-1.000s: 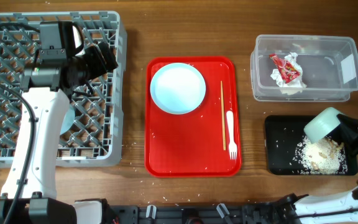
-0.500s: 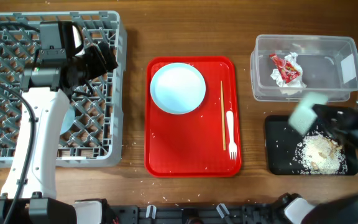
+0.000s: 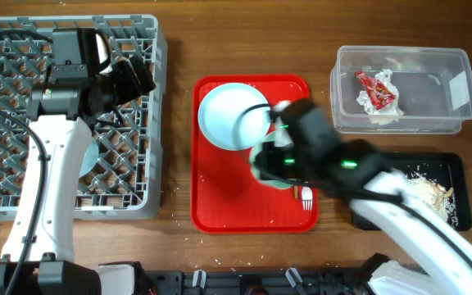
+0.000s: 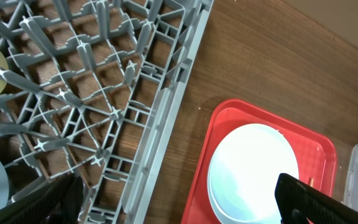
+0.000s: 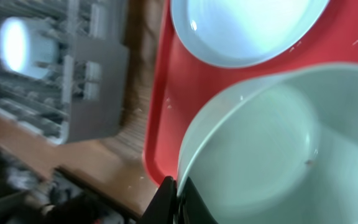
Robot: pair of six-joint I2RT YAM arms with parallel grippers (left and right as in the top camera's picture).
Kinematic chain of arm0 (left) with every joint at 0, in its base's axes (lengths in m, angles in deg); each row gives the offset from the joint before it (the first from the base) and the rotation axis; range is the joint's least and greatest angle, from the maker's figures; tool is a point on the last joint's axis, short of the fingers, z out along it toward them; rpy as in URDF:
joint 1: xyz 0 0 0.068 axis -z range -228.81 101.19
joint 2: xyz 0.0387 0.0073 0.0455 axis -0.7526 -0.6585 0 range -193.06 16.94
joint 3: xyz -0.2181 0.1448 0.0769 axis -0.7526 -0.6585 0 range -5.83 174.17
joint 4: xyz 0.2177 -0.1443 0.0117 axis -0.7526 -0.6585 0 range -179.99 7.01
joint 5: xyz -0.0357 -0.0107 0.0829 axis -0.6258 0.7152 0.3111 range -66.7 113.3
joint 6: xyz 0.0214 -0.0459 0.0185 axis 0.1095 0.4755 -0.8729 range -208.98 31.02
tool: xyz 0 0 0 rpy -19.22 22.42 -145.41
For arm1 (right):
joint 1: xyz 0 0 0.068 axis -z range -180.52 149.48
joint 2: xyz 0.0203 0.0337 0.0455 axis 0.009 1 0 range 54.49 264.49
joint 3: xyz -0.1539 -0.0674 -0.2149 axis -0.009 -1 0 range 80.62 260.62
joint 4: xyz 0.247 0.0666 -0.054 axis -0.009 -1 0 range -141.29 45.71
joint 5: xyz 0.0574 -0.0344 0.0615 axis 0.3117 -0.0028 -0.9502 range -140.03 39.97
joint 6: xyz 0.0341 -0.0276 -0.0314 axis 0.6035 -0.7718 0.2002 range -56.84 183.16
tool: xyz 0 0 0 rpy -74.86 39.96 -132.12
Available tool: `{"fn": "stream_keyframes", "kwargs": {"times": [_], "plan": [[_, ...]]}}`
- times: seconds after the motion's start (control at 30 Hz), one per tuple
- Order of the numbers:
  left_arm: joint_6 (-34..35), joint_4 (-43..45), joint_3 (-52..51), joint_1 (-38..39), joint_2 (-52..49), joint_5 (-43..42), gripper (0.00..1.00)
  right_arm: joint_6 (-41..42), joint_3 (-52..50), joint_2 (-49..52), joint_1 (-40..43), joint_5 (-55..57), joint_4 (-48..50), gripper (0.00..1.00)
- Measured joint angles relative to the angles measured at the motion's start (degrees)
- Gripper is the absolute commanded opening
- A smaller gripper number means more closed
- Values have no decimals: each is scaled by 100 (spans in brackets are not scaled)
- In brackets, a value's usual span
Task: Sort waste into correct bins and load items into the dishwasher rack
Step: 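Carry the emptied green bowl back and set it on the red tray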
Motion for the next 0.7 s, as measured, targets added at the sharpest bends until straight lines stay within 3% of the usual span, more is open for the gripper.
{"fn": "stream_keyframes", "kwargs": {"times": [0.17, 0.2, 0.23, 0.4, 0.5, 0.6, 0.63, 0.7], "plan": [[0, 0, 0, 0, 0, 2, 100, 413, -4, 1552, -901, 584, 984, 5], [0, -2, 0, 0, 0, 2, 100, 474, -9, 1727, -933, 599, 1082, 16], [0, -2, 0, 0, 0, 0, 100, 542, -11, 1845, -940, 597, 1185, 25], [0, -2, 0, 0, 0, 2, 100, 579, -9, 1867, -940, 520, 1266, 26], [0, -2, 0, 0, 0, 0, 100, 511, -4, 1867, -938, 308, 1276, 33], [0, 0, 0, 0, 0, 2, 100, 404, 219, 1843, -855, 144, 857, 60], [0, -2, 0, 0, 0, 2, 100, 334, 354, 1794, -765, 111, 693, 75], [0, 0, 0, 0, 0, 0, 100, 155, 822, 1528, -369, 48, 155, 87]]}}
